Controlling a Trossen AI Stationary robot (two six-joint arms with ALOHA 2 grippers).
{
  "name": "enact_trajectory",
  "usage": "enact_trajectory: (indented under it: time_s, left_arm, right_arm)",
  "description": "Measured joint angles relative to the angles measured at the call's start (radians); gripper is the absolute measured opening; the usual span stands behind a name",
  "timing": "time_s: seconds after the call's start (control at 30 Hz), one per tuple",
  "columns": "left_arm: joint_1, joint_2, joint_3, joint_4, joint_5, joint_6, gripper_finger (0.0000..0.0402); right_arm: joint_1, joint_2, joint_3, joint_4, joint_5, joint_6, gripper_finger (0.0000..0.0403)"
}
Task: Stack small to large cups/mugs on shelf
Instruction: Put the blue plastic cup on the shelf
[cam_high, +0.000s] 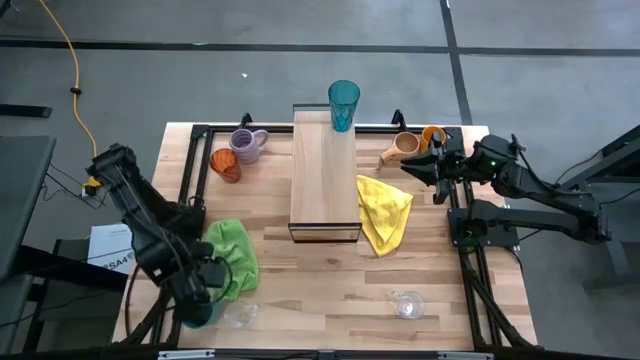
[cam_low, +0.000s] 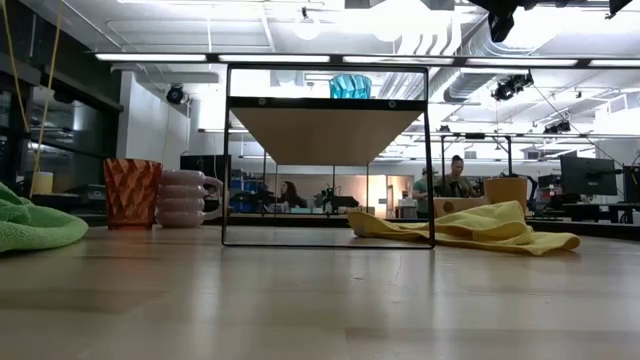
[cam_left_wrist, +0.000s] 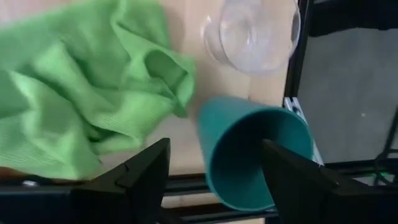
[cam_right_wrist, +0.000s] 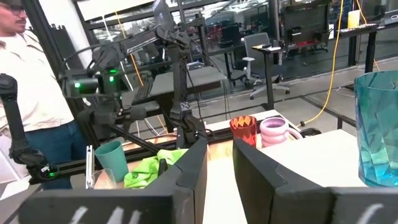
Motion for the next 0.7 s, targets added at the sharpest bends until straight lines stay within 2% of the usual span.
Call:
enact_trajectory:
  time_s: [0.3, 0.7]
  left_arm:
    - [-0.044, 0.046, -0.065, 0.039, 0.029, -0.045, 0.0234]
    - [-0.042, 0.058, -0.068, 0.041, 0.026, -0.045, 0.0234]
  right_arm:
    - [0.0, 0.0, 0.0, 0.0, 0.0, 0.0, 0.0069]
    - [0.0, 0.0, 0.0, -0.012, 0.0, 0.0, 0.0069]
